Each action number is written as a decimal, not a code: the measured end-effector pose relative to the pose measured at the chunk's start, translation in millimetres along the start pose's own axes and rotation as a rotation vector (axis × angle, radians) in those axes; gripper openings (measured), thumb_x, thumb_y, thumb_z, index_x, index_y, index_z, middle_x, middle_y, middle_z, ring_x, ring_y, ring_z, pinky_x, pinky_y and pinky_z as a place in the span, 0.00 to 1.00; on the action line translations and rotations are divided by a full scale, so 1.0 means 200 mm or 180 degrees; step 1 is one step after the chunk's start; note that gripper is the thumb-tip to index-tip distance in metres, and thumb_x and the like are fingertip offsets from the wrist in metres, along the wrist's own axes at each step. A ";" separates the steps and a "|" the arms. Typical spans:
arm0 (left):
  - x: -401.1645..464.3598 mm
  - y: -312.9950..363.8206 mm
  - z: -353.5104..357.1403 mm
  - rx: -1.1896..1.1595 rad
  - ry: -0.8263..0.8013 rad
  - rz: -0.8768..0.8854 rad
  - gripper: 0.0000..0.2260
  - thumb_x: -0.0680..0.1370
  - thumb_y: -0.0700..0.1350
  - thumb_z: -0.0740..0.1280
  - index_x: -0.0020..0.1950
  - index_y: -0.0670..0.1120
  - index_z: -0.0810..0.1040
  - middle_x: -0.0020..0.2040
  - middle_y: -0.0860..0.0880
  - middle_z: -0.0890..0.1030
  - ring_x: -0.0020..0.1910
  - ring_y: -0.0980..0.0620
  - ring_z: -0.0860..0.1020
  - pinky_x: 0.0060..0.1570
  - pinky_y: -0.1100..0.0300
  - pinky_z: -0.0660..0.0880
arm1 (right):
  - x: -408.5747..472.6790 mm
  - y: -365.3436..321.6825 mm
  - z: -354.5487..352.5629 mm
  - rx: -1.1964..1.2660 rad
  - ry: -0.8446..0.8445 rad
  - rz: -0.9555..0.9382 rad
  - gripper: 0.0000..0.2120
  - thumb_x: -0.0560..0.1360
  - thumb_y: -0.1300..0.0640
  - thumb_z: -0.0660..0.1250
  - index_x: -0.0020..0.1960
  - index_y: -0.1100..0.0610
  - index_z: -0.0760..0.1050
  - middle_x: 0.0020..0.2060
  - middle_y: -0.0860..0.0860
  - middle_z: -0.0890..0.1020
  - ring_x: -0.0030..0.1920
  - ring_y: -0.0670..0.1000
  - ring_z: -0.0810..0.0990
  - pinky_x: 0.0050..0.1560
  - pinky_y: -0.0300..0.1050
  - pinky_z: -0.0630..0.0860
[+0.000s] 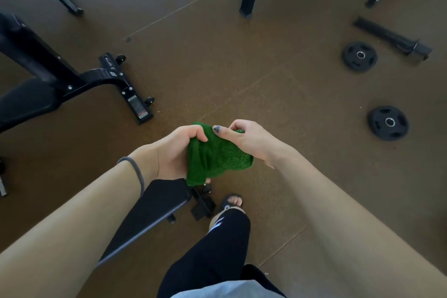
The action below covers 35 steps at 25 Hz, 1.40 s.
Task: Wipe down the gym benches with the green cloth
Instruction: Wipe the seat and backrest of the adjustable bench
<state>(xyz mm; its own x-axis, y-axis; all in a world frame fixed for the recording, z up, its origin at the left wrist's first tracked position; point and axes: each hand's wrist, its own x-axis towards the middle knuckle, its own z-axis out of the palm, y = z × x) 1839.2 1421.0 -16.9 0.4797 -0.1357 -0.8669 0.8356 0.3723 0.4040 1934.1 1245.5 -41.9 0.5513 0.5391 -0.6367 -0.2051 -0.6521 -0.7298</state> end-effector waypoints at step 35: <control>-0.19 1.47 -1.71 -0.1612 0.1870 0.1083 0.14 0.84 0.42 0.62 0.70 0.48 0.76 0.62 0.46 0.85 0.61 0.46 0.83 0.63 0.49 0.77 | 2.29 -2.31 0.48 -0.2011 -0.3143 -0.0949 0.13 0.76 0.43 0.74 0.51 0.52 0.82 0.48 0.52 0.86 0.50 0.53 0.86 0.59 0.54 0.82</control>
<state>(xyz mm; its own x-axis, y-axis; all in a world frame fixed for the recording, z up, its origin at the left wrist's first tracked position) 1974.5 1849.4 35.8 0.3492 0.5053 -0.7891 0.3826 0.6919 0.6123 2204.9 1844.7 -20.7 -0.4020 0.7076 -0.5810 0.4080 -0.4296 -0.8056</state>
